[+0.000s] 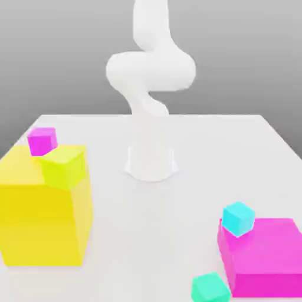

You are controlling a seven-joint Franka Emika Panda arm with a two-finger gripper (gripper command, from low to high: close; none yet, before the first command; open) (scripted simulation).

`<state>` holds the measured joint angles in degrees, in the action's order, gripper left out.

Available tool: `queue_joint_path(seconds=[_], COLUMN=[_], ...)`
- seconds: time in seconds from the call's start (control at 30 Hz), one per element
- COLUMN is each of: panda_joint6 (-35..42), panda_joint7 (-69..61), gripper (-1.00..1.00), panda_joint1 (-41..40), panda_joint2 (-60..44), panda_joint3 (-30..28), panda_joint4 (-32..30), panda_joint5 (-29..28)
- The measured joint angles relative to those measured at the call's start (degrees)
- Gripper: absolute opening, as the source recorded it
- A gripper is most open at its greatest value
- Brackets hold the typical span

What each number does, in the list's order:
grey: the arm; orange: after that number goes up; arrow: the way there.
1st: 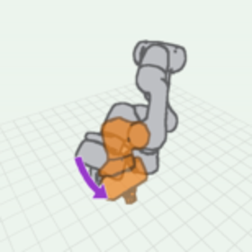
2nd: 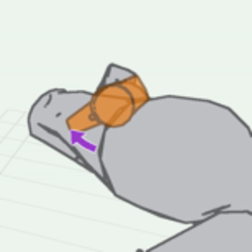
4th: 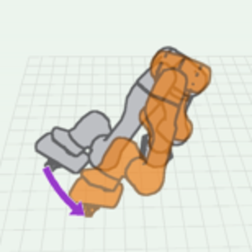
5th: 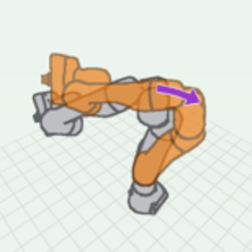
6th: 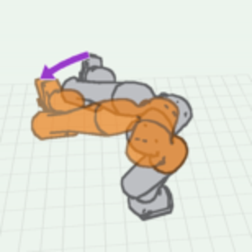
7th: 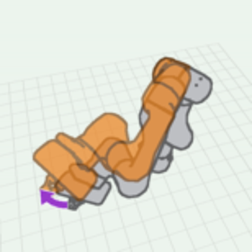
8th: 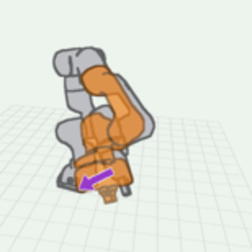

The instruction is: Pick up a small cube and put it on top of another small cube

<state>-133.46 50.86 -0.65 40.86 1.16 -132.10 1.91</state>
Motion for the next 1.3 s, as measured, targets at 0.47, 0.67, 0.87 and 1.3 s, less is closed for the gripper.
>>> queue_joint_path(seconds=[0.47, 0.67, 0.87, 1.3], panda_joint6=[-9.4, -13.6, -17.6, -27.2], panda_joint7=[33.3, 51.2, 70.3, 82.0], gripper=[0.00, 0.00, 0.00, -1.00], panda_joint1=[-3.3, -2.9, 1.2, 6.6], panda_joint2=[-27.9, -40.0, -52.0, -67.7], panda_joint3=[9.3, 12.0, 9.6, 4.7], panda_joint4=[-1.8, -2.6, -3.3, -1.8], panda_joint5=[3.9, 0.1, -5.2, -9.8])
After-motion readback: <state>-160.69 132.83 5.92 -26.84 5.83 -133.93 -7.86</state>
